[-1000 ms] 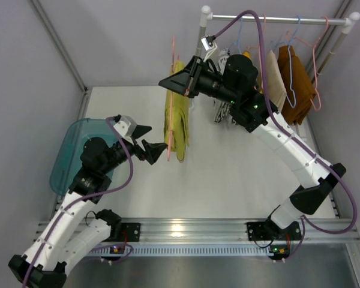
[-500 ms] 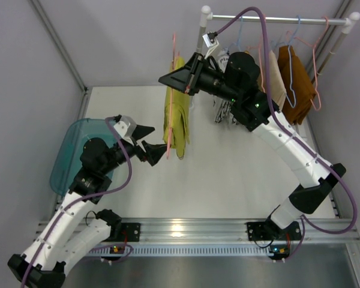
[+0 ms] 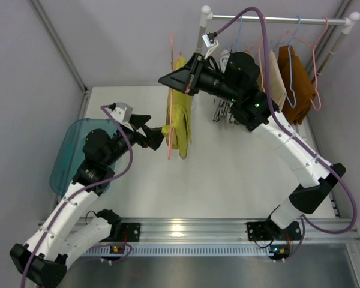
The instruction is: Remove the trousers from the hanger
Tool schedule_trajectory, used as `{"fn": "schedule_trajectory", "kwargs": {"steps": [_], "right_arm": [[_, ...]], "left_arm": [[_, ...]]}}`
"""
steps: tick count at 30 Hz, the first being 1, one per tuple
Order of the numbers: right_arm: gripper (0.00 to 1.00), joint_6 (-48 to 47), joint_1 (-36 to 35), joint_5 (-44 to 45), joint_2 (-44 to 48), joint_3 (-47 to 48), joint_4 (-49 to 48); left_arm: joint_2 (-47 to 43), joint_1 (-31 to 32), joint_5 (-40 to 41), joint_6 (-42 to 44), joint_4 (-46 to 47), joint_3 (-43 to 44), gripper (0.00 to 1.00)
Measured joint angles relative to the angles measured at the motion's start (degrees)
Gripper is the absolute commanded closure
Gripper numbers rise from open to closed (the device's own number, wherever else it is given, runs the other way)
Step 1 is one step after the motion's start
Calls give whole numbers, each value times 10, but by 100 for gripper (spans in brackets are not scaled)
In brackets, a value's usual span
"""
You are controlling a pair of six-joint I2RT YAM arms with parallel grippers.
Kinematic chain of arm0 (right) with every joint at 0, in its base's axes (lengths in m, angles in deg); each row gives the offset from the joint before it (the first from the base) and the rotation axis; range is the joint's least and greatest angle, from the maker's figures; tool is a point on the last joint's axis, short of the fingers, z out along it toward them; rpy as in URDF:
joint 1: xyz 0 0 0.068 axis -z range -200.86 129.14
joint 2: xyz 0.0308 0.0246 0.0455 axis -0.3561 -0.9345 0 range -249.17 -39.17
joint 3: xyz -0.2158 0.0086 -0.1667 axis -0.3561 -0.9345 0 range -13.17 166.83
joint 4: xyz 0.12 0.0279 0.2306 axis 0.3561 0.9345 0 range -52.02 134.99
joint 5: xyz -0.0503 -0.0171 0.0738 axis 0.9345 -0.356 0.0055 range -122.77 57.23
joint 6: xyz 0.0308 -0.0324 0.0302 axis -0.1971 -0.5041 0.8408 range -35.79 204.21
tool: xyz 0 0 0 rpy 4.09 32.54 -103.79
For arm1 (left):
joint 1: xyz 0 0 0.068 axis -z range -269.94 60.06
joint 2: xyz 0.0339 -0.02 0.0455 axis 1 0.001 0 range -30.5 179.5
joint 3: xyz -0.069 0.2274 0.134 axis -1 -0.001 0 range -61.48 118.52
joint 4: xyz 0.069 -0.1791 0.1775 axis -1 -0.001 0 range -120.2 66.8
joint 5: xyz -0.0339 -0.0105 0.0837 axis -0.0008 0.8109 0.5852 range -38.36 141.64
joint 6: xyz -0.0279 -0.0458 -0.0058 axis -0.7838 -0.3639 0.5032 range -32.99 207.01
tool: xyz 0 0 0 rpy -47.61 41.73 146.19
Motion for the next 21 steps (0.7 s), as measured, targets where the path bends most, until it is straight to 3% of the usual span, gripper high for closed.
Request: {"fn": "schedule_trajectory", "kwargs": {"steps": [16,21], "right_arm": [[100,4,-10,-53,2,-19,-18],[100,2,-11,-43,2,-19,-15]], "left_arm": [[29,0,-101,47,52,0,1],[15,0,-88,59,34,0,1]]}}
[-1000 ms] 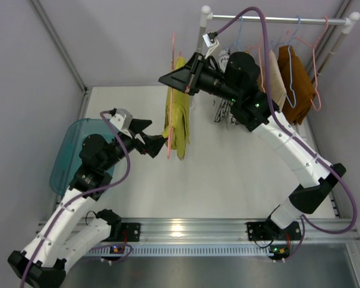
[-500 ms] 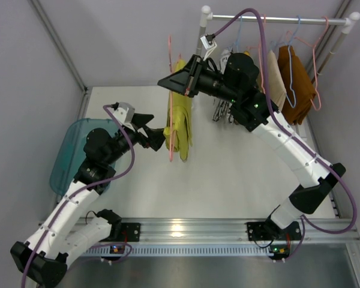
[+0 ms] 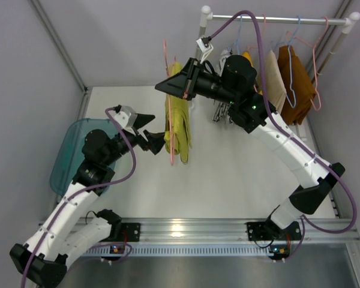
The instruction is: Remove the trousers from the hanger
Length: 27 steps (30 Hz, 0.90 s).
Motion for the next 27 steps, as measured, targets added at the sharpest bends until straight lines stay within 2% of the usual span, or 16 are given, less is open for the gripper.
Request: {"fn": "schedule_trajectory", "kwargs": {"steps": [5,12,18,27], "right_arm": [[100,-3,0,44,1,0,13],[100,-1,0,103,1,1,53],[100,3,0,130,-8,19,72],[100,7,-3,147,-23,54,78]], "left_arm": [[-71,0,54,11,-61,0,1],[-142,0,46,16,-124,0,1],[-148,1,26,26,-164,-3,1],[-119,1,30,-9,-138,-29,1]]}}
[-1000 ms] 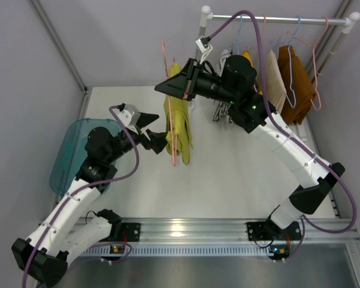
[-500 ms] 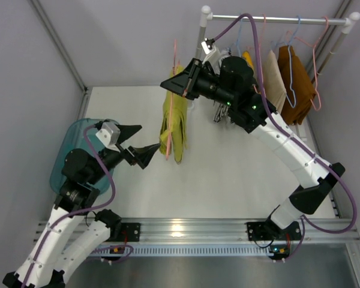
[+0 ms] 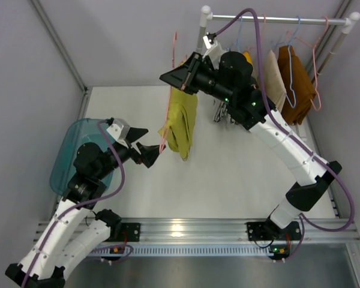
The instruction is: Remove the trousers from the hanger
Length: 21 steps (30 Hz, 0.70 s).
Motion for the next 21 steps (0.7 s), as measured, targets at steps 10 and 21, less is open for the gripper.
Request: {"fn": "schedule_trajectory", "kwargs": {"steps": [10,21], "right_arm": [[100,6,-8,3,-5,0,2],[100,4,-11,-29,-6,0,-15]], "left_arm": [[58,0,47,-24,73,0,1],[103,2,94,-3,134,1,1]]}}
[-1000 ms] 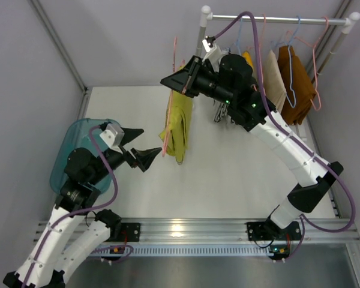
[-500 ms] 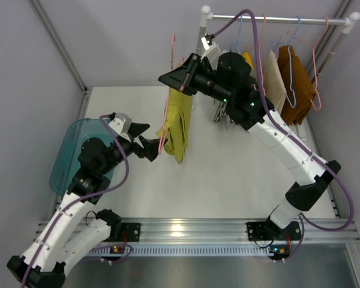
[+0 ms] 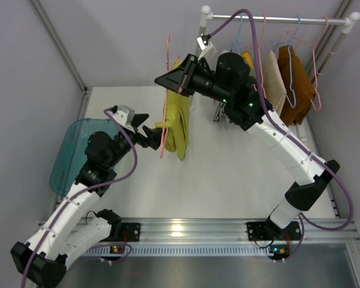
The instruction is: Remove the trousers from the hanger
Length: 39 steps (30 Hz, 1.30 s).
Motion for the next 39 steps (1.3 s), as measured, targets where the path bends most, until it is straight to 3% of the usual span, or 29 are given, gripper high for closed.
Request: {"fn": "schedule_trajectory", "kwargs": {"steps": [17,21,22,25,29,37,39], "right_arm": [[100,-15,-31,-81,0,-1,-57],[100,-16,-36,-89,0,-2,-63],[100,-16,-36,-90,0,-2,-65],[100,-19,-38,-96,0,-5,-68],[100,-20,-39,-96,0,-6,-65],[100,-20,-31,-76,25,-42,-66],[100,-19,-27,-70,29,-45,-62]], "left_arm": [[38,2,-42,99,137,-3,4],[52,2,-56,115,157,-3,38],[55,3,-60,119,158,-3,53],[63,3,-61,129,158,-3,78],[69,3,-62,133,148,4,100],[59,2,-59,118,77,36,100],[49,2,-60,113,54,36,74]]}}
